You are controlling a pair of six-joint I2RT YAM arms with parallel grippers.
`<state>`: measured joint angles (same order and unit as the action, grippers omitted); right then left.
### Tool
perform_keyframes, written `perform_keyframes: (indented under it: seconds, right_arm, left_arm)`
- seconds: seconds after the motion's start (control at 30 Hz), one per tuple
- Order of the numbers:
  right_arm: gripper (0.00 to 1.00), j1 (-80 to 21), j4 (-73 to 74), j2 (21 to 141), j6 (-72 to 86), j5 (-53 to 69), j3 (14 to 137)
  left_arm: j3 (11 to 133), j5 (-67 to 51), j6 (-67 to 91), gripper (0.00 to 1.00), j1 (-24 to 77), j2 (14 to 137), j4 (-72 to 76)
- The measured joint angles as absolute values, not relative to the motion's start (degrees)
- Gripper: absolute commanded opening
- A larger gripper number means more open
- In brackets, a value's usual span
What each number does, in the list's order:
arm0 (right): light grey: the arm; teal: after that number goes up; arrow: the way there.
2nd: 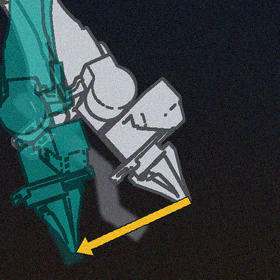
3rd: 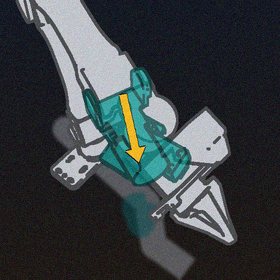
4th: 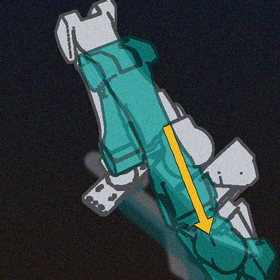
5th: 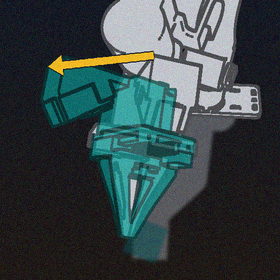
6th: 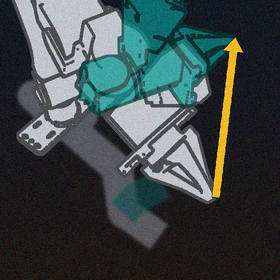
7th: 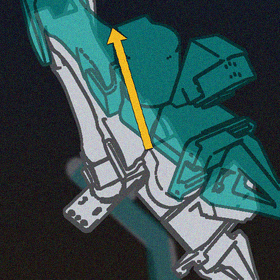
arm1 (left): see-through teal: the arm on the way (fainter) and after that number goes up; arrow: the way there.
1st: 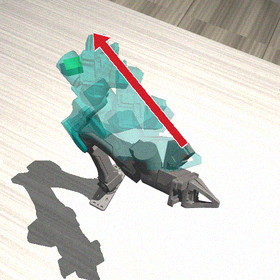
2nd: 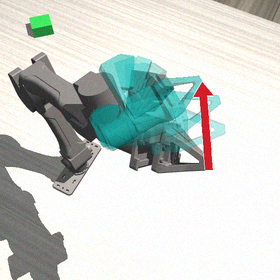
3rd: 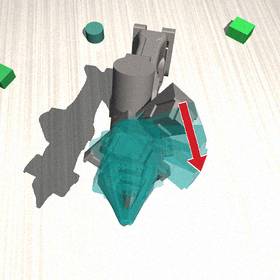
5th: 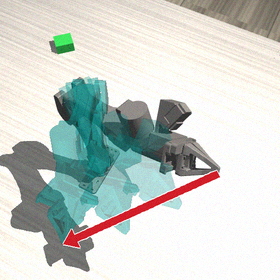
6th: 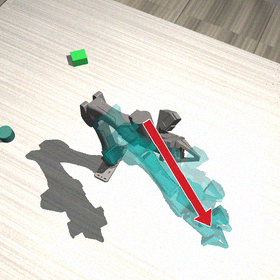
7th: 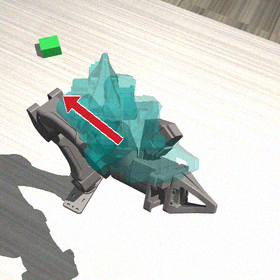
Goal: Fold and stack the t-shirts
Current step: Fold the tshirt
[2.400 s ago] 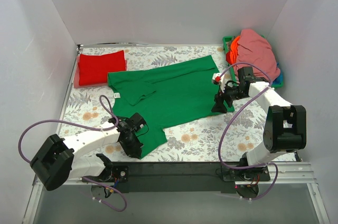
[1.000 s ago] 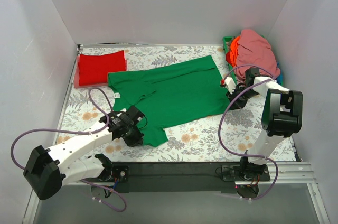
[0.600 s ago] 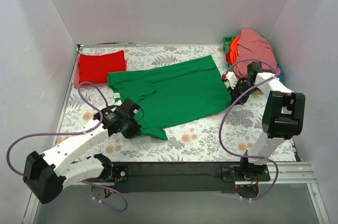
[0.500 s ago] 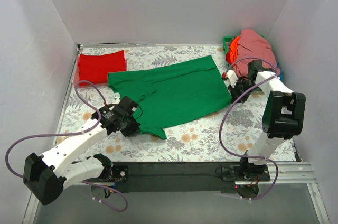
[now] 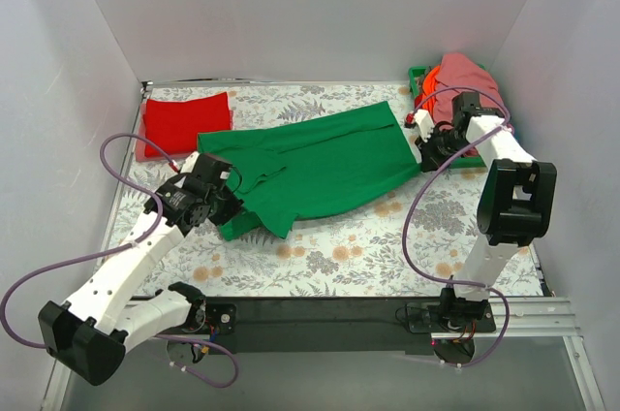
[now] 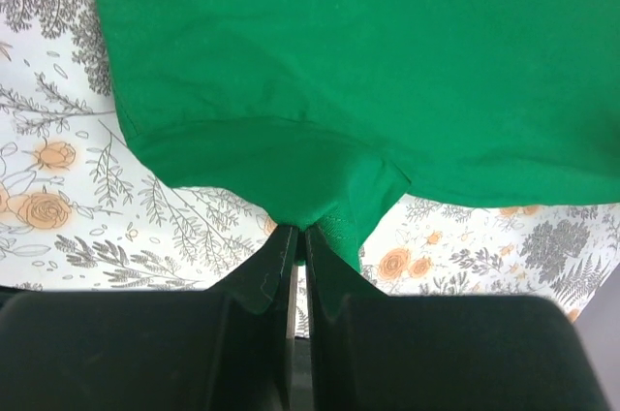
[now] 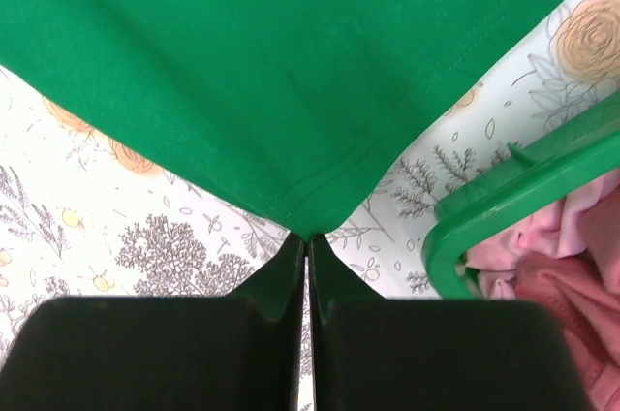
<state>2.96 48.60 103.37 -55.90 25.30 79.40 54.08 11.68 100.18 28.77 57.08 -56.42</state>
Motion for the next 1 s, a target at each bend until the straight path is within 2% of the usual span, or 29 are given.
perform_keyframes:
  seconds: [1.0]
  right_arm:
    - [0.01,0.93,49.21,120.14,-46.61,25.45,99.85]
  left_arm:
    - [62.11,9.76,84.62,0.00,15.81,73.89,-37.80]
